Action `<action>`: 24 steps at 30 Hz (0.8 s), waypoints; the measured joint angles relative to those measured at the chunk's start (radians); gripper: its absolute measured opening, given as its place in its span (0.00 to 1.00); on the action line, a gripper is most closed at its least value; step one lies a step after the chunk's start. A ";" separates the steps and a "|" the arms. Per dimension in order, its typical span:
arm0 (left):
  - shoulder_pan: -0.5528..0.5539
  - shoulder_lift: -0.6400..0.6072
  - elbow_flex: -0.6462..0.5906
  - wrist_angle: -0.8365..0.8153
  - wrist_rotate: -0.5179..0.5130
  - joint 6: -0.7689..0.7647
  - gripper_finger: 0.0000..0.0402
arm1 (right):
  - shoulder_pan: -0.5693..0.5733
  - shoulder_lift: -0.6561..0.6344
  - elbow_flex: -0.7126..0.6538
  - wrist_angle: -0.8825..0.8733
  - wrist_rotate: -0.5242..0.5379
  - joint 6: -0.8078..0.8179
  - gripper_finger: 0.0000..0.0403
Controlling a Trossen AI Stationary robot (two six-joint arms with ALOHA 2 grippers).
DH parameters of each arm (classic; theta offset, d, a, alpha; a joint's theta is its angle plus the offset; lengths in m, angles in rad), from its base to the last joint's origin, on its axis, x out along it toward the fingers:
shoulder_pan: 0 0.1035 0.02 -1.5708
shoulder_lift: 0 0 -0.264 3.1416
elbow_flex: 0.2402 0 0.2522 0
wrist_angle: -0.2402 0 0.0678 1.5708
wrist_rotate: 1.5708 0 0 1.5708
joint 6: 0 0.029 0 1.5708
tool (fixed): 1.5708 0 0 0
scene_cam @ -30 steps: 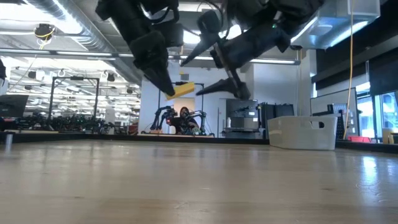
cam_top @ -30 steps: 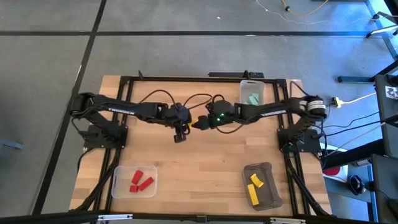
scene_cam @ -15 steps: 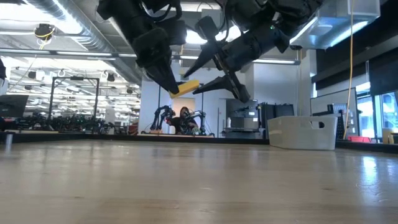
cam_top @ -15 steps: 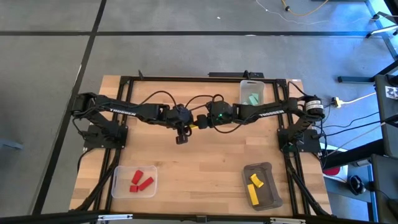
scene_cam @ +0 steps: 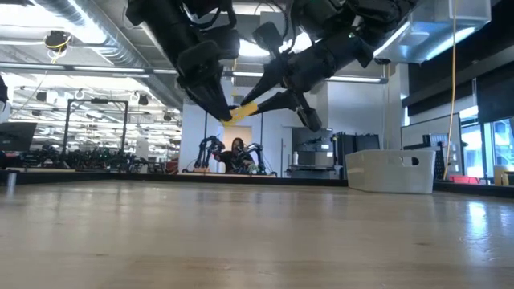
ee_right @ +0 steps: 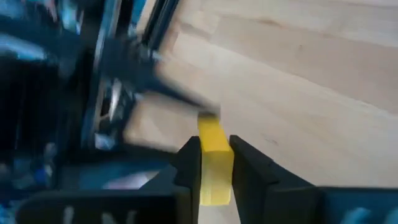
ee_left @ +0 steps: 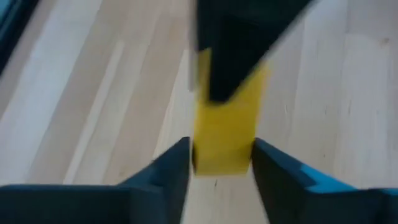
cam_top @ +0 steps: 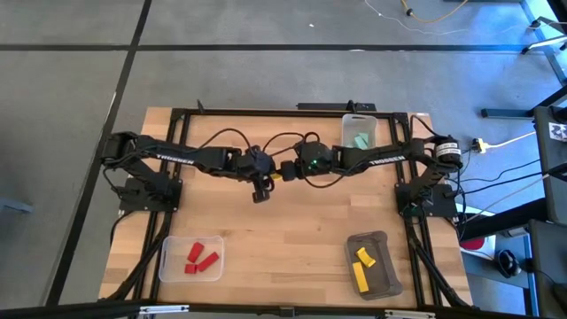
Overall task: Sort & place blocks by color
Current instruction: Put the yellow block into the black bin
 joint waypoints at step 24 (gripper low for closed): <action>0.059 -0.860 -0.501 0.508 -0.020 -0.262 0.66 | -0.113 -0.808 -0.497 0.046 -0.011 -0.319 0.15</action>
